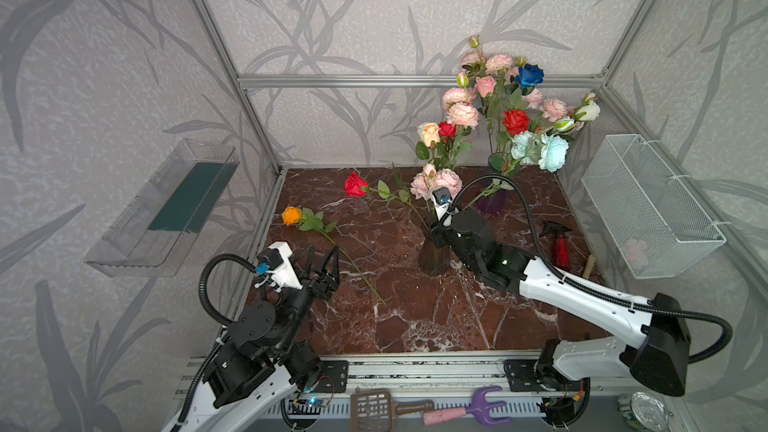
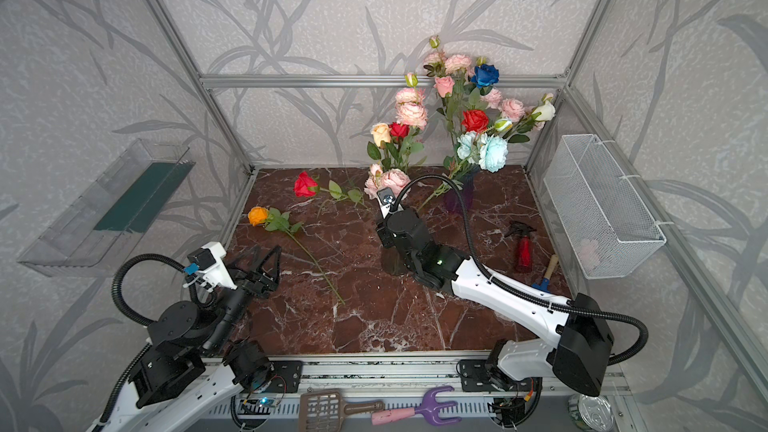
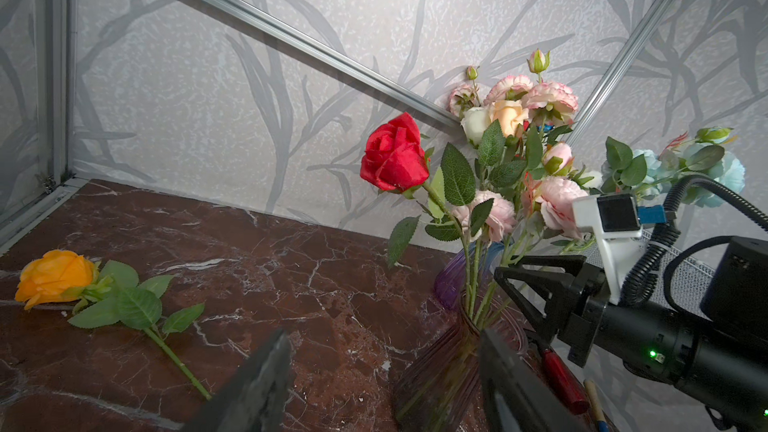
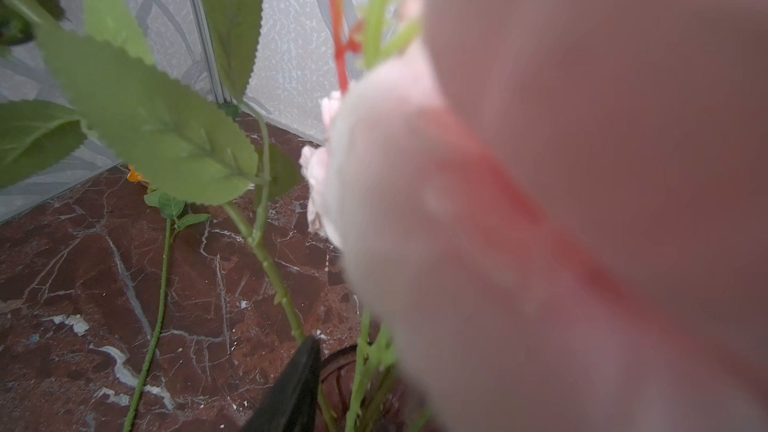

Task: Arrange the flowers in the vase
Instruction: 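Lower the pink rose into the dark-pink vase while the left gripper releases and withdraws, then lower the left gripper onto the orange rose stem while the right gripper draws back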

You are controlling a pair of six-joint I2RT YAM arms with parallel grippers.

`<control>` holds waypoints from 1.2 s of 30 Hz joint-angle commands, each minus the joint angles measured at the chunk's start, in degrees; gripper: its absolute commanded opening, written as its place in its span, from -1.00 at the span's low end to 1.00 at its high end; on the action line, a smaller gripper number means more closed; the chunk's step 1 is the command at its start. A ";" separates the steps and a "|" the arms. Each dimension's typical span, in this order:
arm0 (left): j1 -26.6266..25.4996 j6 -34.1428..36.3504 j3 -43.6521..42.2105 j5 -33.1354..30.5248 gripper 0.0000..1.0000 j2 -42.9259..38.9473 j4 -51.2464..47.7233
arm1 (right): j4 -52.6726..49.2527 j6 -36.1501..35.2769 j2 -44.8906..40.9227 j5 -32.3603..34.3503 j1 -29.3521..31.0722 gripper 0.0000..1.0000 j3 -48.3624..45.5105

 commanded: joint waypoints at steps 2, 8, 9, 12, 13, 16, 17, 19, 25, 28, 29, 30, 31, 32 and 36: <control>-0.22 -3.40 -0.88 -4.21 0.46 3.24 -3.77 | -3.78 2.47 -4.95 0.20 1.85 0.06 -0.02; 0.20 -12.40 -0.97 -12.79 0.56 10.93 -10.65 | -8.62 1.99 -10.90 2.34 8.74 0.16 -1.64; 0.50 -13.56 -0.84 -13.06 0.56 12.74 -11.18 | -9.60 1.96 -12.08 3.09 9.92 0.16 -1.89; 2.02 -15.82 -0.10 -12.90 0.56 18.01 -11.80 | -12.42 2.78 -15.80 3.87 12.29 0.17 -2.87; 3.01 -16.26 0.16 -12.28 0.56 19.30 -11.83 | -13.14 2.85 -17.06 3.95 12.96 0.17 -3.19; 9.13 -18.04 0.96 -6.80 0.56 23.60 -11.44 | -15.63 3.54 -21.15 5.04 14.82 0.16 -4.64; 12.41 -18.58 1.03 -2.73 0.55 25.20 -10.87 | -15.93 3.96 -22.78 5.15 15.31 0.16 -5.48; 19.21 -19.79 1.37 5.61 0.54 28.87 -9.79 | -16.60 4.71 -25.91 5.14 15.90 0.16 -6.95; 31.21 -22.34 5.81 15.40 0.50 44.14 -9.40 | -18.86 7.26 -33.20 5.49 16.44 0.16 -10.33; 34.71 -23.25 6.97 18.17 0.47 51.59 -5.65 | -20.22 8.27 -35.93 5.39 16.45 0.16 -11.76; 35.80 -24.27 7.42 18.91 0.46 54.35 -4.63 | -20.52 8.83 -37.03 5.29 16.48 0.16 -12.39; 37.17 -24.74 7.89 20.49 0.45 56.86 -3.01 | -20.69 9.46 -38.19 4.93 16.47 0.15 -13.12; 38.24 -24.66 8.41 21.72 0.42 59.31 -1.68 | -20.78 10.03 -39.39 4.57 16.53 0.12 -13.79; 39.46 -24.91 9.45 22.16 0.41 62.04 -1.29 | -20.95 10.66 -40.53 3.88 16.48 0.06 -14.53; 42.73 -22.90 14.67 25.43 0.26 71.86 -1.37 | -22.41 12.39 -44.50 2.87 16.53 -0.08 -16.58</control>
